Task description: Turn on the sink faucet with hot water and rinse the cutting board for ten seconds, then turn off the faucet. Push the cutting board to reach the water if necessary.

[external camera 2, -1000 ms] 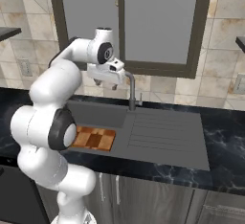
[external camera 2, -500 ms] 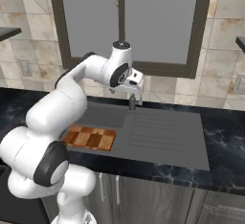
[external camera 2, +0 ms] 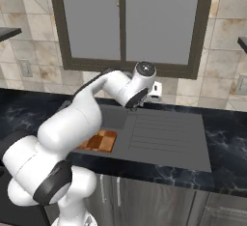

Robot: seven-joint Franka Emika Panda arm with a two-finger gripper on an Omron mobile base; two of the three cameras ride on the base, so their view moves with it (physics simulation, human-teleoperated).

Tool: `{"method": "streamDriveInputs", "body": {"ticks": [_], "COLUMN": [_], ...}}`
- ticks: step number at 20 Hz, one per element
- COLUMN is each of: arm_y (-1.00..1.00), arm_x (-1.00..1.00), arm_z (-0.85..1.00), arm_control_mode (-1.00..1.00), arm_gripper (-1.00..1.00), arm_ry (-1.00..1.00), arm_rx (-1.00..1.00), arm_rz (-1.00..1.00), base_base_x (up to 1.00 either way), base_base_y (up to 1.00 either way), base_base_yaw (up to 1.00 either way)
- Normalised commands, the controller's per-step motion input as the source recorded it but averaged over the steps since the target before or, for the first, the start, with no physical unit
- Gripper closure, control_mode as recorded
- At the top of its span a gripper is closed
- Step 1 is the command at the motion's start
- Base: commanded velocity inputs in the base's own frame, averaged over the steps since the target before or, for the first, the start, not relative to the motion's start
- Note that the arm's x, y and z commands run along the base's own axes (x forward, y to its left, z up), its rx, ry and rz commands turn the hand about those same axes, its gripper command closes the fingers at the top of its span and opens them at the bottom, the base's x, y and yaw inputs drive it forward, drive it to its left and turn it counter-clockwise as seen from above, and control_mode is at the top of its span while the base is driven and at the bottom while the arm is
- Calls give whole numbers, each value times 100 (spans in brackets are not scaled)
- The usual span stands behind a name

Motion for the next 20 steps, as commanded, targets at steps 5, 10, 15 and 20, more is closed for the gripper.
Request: {"method": "streamDriveInputs", "body": {"ticks": [5,10,15,20], "arm_y": [-32,-14,-9,0], "arm_x": [2,8,20,31], "arm_z": [-18,-10,0,0], "arm_control_mode": [-100,-100,-100,-100], "arm_gripper": [-100,-100,-100,-100], "arm_ry": [-19,-19,-14,-6], "arm_rx": [0,0,0,0], "arm_rz": [15,9,4,0], "base_base_x": [0,0,0,0], "base_base_y": [0,0,0,0], "base_base_yaw": [0,0,0,0]}}
